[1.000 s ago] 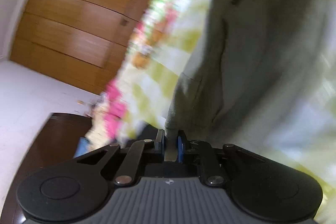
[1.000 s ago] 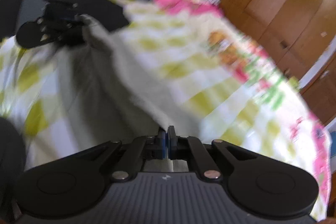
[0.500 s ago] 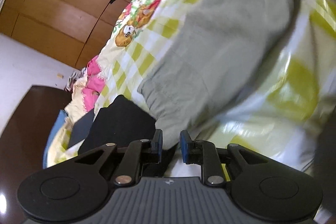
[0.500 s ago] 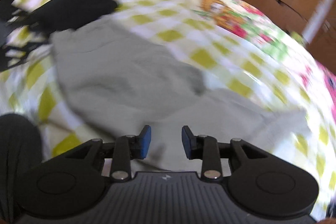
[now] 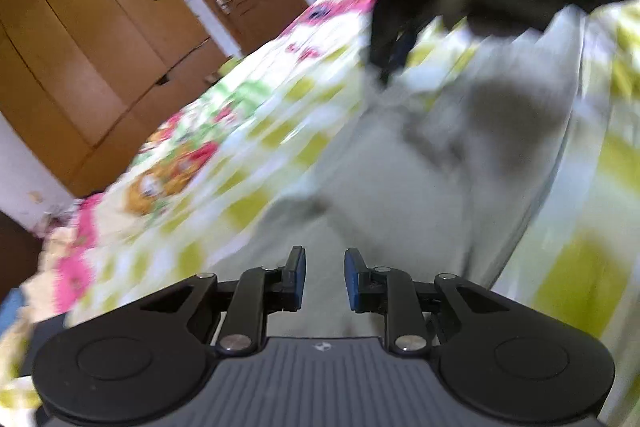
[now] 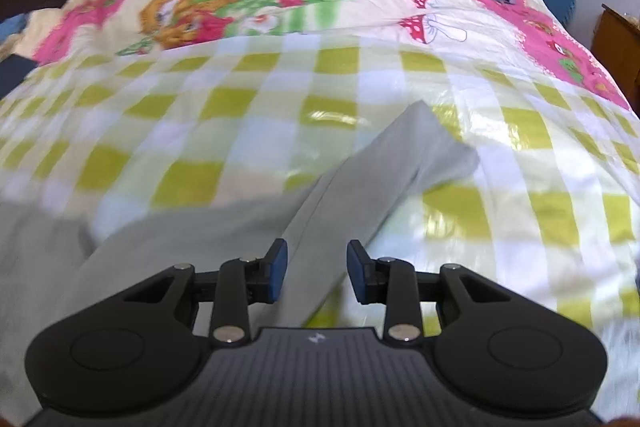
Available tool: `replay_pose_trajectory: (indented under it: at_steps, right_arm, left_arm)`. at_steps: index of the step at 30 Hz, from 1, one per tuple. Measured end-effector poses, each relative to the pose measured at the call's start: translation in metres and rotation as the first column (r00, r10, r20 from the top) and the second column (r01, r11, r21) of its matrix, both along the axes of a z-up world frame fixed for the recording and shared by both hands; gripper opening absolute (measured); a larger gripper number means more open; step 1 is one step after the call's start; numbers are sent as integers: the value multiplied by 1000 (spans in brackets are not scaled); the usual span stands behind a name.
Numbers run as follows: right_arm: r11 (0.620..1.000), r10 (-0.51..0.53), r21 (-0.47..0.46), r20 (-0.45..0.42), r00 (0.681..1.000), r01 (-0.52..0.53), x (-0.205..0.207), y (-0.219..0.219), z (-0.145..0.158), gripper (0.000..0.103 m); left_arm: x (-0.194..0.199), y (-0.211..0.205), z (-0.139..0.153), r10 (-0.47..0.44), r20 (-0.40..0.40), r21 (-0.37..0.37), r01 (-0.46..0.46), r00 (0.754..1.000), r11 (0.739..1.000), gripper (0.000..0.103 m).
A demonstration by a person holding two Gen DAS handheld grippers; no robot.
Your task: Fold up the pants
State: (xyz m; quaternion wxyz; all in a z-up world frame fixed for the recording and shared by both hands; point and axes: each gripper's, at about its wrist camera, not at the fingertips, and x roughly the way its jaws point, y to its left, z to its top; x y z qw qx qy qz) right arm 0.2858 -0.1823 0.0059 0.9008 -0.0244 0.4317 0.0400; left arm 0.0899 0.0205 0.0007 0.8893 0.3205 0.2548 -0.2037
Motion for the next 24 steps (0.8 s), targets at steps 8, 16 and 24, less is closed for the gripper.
replay_pose_trajectory:
  at_steps: [8,16,24]
  right_arm:
    - [995,-98,-8,-127,987,98,68,-8,-29,37]
    - [989,-86,115,-68,994,94,30,-55,-8,1]
    - [955,-202,211,-60,978,210,-54,-139,0,2]
  left_arm:
    - [19,-64,-26,-53,-76,-53,49,996,997,37]
    - [22,-82,-46,-23,-129,-42,17,991,999,37]
    - [18,-111,-46,-42,-96,21,44,994,999,37]
